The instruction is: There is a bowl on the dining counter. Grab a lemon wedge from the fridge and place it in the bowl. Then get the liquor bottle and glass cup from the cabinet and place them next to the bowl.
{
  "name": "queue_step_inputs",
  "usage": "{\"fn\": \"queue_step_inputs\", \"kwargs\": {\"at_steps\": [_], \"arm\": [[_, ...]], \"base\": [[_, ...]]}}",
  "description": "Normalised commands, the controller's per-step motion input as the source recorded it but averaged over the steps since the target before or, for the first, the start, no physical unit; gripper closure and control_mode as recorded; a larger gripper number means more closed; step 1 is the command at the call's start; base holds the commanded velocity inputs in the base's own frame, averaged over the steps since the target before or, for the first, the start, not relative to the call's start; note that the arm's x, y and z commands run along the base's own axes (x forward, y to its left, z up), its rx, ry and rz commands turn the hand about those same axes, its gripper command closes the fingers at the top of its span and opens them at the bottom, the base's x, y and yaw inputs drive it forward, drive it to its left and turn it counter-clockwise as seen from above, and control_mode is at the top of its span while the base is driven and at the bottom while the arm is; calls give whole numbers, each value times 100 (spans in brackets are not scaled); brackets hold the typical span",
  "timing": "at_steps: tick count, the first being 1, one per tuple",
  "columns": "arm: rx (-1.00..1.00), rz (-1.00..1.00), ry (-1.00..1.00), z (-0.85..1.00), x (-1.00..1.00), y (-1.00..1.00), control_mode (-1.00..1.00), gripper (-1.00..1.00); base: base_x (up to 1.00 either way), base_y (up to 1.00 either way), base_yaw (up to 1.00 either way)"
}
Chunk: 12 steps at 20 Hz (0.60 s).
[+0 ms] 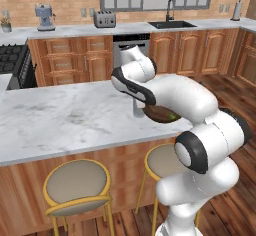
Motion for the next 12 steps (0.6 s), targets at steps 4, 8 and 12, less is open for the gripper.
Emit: {"fn": "queue_step_inputs", "kwargs": {"at_steps": [4,8,12], "arm": [[-2,0,0,-33,57,-1,-100,100],[-1,0,0,-33,57,0,-100,100],[-2,0,0,-34,48,0,-100,100]], "base": [[0,0,0],[0,0,0],[0,0,0]]}}
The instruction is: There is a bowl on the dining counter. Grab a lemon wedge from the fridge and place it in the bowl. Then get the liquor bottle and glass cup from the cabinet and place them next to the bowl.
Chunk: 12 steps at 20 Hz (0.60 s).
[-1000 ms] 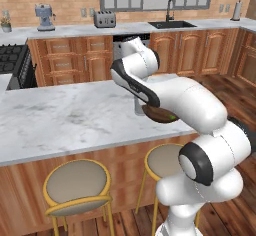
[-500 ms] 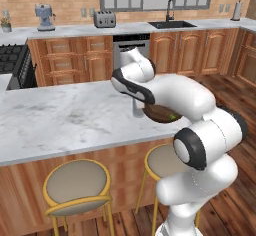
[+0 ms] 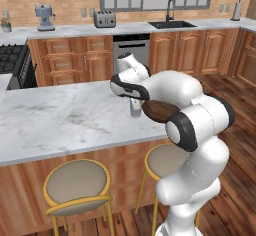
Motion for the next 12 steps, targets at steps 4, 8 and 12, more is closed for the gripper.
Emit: {"fn": "queue_step_inputs", "kwargs": {"at_steps": [4,8,12], "arm": [[-1,0,4,-33,42,0,-100,100],[-1,0,5,-30,48,0,-100,100],[-2,0,8,-29,45,0,-100,100]], "base": [[0,0,0],[0,0,0],[0,0,0]]}}
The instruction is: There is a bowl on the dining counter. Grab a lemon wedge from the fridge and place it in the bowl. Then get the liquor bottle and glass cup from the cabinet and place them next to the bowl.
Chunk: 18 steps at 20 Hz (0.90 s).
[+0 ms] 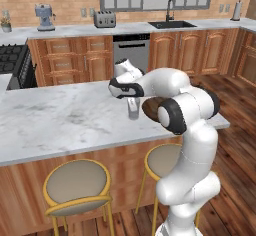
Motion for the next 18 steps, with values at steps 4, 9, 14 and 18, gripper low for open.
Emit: {"fn": "queue_step_inputs", "kwargs": {"at_steps": [4,9,14,18], "arm": [[-4,0,6,-29,38,0,-100,100],[-7,0,1,-32,29,0,-100,100],[-4,0,0,-36,14,0,-100,100],[0,0,0,-35,7,0,-100,100]], "base": [[0,0,0],[0,0,0],[0,0,0],[0,0,0]]}}
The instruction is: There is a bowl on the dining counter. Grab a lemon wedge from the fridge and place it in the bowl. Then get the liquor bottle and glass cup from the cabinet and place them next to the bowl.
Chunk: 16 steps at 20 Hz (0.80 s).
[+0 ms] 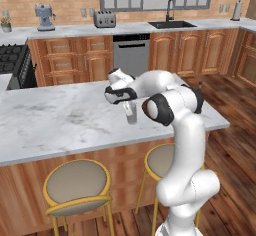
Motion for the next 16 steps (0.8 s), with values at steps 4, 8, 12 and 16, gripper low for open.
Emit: {"fn": "queue_step_inputs", "kwargs": {"at_steps": [4,8,12,16], "arm": [[0,0,0,-32,10,0,-100,100],[0,0,-2,-28,15,0,-100,100],[-1,0,-10,-28,8,0,-100,100],[0,0,-15,-30,0,0,-100,100]], "base": [[0,0,0],[0,0,0],[0,0,0],[0,0,0]]}}
